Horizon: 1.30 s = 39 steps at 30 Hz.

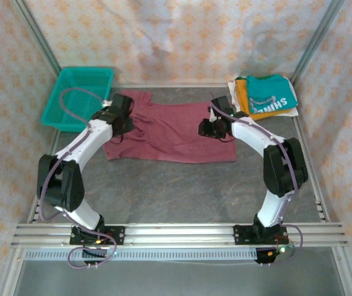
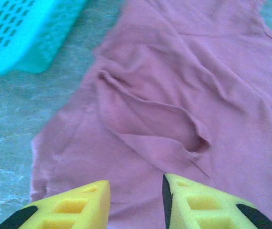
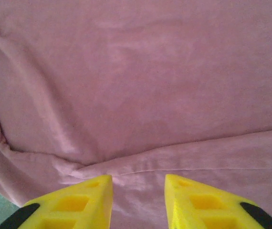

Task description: Fold and stack the t-shirts

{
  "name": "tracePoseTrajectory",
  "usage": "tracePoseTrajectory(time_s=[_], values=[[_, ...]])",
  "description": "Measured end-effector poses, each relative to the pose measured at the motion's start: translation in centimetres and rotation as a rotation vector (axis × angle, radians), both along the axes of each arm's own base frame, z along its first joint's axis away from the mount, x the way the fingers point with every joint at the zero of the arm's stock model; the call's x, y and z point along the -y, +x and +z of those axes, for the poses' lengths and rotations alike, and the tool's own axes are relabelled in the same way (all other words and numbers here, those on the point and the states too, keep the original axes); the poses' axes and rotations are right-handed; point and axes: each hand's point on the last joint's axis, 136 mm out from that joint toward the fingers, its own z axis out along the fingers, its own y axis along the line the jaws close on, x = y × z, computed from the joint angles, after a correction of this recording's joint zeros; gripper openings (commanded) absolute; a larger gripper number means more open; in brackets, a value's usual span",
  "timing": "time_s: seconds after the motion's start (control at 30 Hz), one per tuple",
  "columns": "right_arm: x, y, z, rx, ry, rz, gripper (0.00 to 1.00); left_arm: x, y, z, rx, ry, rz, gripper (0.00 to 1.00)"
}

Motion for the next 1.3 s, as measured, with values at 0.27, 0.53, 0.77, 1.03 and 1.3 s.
tracePoseTrajectory(time_s=[0.27,0.53,0.77,1.03,1.3], values=[[-0.1,-0.6,-2.6,-0.057,0.004,-0.049,0.09,-2.2,-2.9,-10.3,-0.225,-0.080,0.066,0.22],[4.2,-3.5,-7.9,-0.181,-0.086,-0.255,0.06,-3.2,-3.7,-11.9,-0.214,-0.203,0.136,0.20],[6.3,-3.1,-8.2,-0.166,-0.031,-0.382,0.04,-3.1,-8.1,-11.8,-0.271,-0.220,0.144,0.22],[8.6,-5.2,-8.2,-0.188,-0.005,-0.464,0.05,-3.2,-11.4,-10.4,-0.310,-0.205,0.119,0.23],[5.9,-7.5,-7.8,-0.235,-0.022,-0.409,0.16,-3.1,-8.9,-6.8,-0.217,-0.196,0.084,0.26]])
